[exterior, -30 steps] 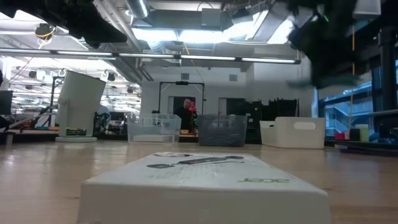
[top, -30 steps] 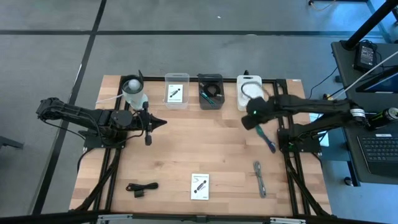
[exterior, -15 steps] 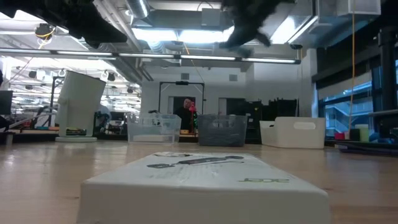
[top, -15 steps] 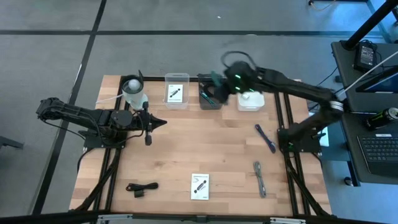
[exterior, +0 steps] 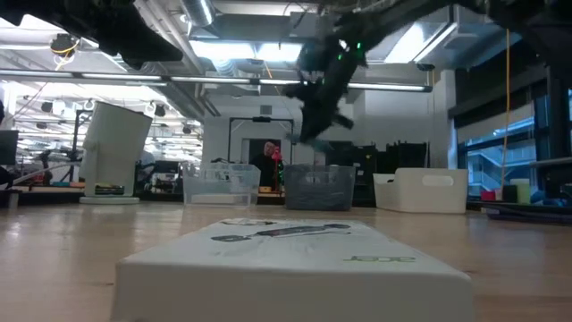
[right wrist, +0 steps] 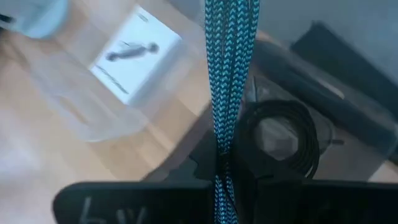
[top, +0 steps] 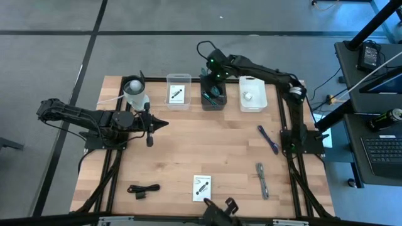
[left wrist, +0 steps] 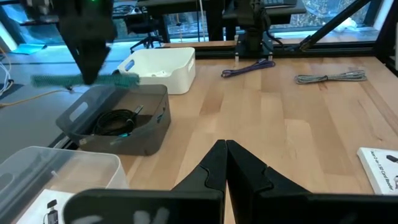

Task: Pick and place items into bin
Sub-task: Put the blue charger cable into the black bin, then put the black charger cable into the black bin

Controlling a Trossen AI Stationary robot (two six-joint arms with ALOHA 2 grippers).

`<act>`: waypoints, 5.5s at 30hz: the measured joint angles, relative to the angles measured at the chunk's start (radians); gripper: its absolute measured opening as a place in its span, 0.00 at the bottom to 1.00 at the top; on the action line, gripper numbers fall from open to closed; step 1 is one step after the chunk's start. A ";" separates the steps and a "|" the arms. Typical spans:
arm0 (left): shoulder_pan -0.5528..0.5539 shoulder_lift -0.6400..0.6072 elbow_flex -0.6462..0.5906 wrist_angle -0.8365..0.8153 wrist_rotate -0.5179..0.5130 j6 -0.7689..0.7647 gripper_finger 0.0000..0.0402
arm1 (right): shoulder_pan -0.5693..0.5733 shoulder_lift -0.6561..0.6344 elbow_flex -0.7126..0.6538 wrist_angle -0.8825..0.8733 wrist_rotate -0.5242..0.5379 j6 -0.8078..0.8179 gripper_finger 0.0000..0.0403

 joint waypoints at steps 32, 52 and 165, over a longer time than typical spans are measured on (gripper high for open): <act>0.000 0.000 0.000 -0.001 -0.026 -0.001 0.00 | -0.022 0.143 -0.001 -0.070 -0.036 -0.051 0.29; 0.000 0.000 0.000 -0.004 -0.017 -0.028 0.00 | 0.052 -0.157 -0.066 -0.160 -0.019 -0.074 0.02; -0.386 1.261 0.864 -0.899 0.425 -0.893 0.10 | 0.838 -1.508 -1.455 0.444 0.143 -0.041 0.02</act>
